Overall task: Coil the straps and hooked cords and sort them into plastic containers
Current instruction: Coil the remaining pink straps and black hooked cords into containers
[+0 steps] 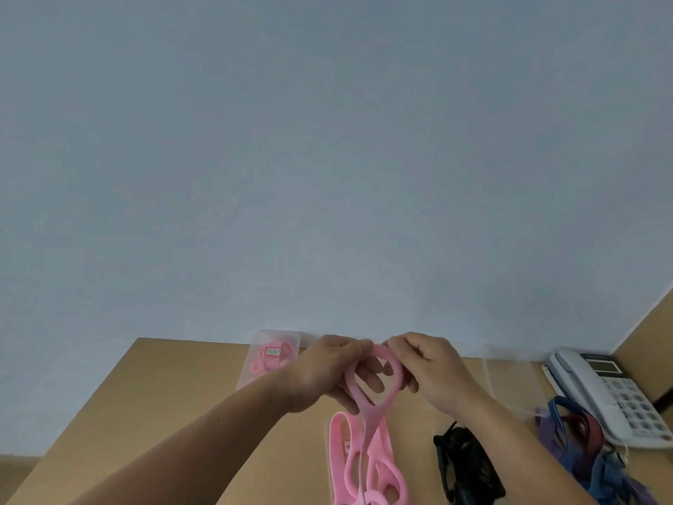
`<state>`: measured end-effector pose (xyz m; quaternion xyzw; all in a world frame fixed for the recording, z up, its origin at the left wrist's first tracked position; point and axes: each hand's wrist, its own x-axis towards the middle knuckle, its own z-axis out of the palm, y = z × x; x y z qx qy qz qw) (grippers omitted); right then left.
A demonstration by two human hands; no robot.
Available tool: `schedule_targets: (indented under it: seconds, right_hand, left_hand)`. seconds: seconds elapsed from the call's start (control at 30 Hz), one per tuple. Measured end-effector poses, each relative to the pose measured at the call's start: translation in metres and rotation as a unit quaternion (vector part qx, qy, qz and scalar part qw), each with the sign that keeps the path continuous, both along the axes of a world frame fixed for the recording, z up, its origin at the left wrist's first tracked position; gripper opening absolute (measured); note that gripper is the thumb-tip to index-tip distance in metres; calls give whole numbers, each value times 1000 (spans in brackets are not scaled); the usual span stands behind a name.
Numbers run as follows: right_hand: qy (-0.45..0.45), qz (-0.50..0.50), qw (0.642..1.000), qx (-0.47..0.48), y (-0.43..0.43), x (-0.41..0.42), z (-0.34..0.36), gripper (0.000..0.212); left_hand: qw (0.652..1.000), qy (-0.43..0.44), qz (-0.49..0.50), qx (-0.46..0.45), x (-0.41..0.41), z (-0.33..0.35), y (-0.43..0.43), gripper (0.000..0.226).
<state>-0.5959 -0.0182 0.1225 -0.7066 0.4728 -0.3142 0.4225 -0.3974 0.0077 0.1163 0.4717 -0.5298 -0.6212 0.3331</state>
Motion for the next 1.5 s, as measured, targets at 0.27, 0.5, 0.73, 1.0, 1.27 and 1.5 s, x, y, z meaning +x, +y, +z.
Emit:
schedule_targets:
  seconds: [0.27, 0.5, 0.73, 1.0, 1.27, 1.5]
  right_hand:
    - [-24, 11, 999, 24, -5, 0, 8, 41]
    - [0, 22, 1000, 21, -11, -2, 10, 19]
    - [10, -12, 992, -123, -10, 3, 3, 17]
    - [-1, 21, 963, -270, -14, -3, -8, 13]
    - [-89, 34, 995, 14, -16, -12, -6, 6]
    - [-47, 45, 998, 19, -12, -10, -5, 26]
  left_hand:
    - [999, 34, -14, 0, 0, 3, 1, 29]
    - [999, 1, 18, -27, -5, 5, -1, 29]
    - [996, 74, 2, 54, -9, 8, -5, 29]
    - [991, 119, 12, 64, -9, 6, -13, 14]
    - [999, 27, 23, -10, -14, 3, -18, 13]
    - [997, 50, 42, -28, -12, 5, -23, 22]
